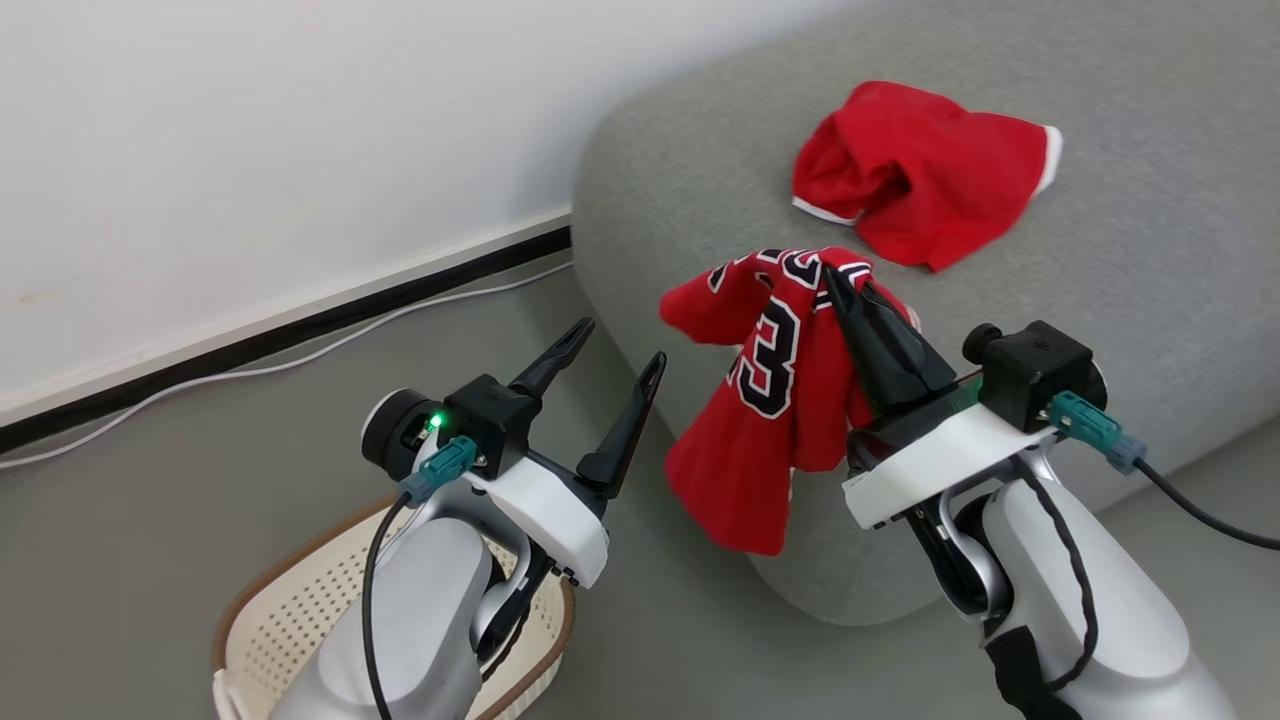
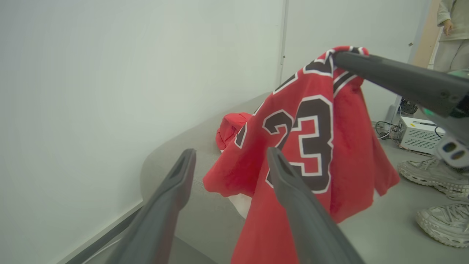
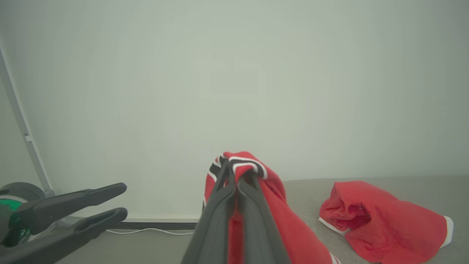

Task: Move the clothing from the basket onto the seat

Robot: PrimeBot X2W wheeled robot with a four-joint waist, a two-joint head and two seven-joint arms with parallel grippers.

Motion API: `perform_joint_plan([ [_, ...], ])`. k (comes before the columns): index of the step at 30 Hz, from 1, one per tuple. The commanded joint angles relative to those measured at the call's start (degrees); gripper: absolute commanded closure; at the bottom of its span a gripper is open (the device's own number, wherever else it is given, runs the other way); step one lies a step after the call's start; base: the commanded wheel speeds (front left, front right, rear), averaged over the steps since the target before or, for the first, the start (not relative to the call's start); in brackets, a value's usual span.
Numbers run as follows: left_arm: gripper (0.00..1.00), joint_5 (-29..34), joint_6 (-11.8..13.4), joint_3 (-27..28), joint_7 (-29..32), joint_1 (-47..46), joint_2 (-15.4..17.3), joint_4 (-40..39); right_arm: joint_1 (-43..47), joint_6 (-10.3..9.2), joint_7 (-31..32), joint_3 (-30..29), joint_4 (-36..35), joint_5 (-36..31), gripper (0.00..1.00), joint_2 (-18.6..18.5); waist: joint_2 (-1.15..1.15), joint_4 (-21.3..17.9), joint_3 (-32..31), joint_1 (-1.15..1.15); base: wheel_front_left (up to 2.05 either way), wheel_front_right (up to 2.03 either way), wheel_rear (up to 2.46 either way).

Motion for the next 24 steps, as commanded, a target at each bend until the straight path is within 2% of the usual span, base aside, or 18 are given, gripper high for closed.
perform_joint_plan([
  [1, 0.00, 0.44, -0.34, 2.09, -0.35, -0.65, 0.85, -1.93, 0.30, 0.18, -0.35, 0.10, -2.25, -0.48, 1.00, 0.38, 0.00, -1.89, 0.11, 0.00, 0.00, 0.00, 0.00],
  [17, 0.00, -2.13, -0.61, -4.24, -0.35, -4.21, -0.22, -1.29, 6.18, 0.18, -0.35, -11.86, -12.47, -4.41, 1.00, -0.62, 0.00, -4.46, 2.97, 0.00, 0.00, 0.00, 0.00],
  [24, 0.00, -2.59, -0.62, -5.43, -0.35, -3.90, 0.41, -2.25, 1.86, 0.18, -0.35, -16.99, -13.51, -6.79, 1.00, -4.38, 0.00, -4.57, 5.01, 0.00, 0.00, 0.00, 0.00],
])
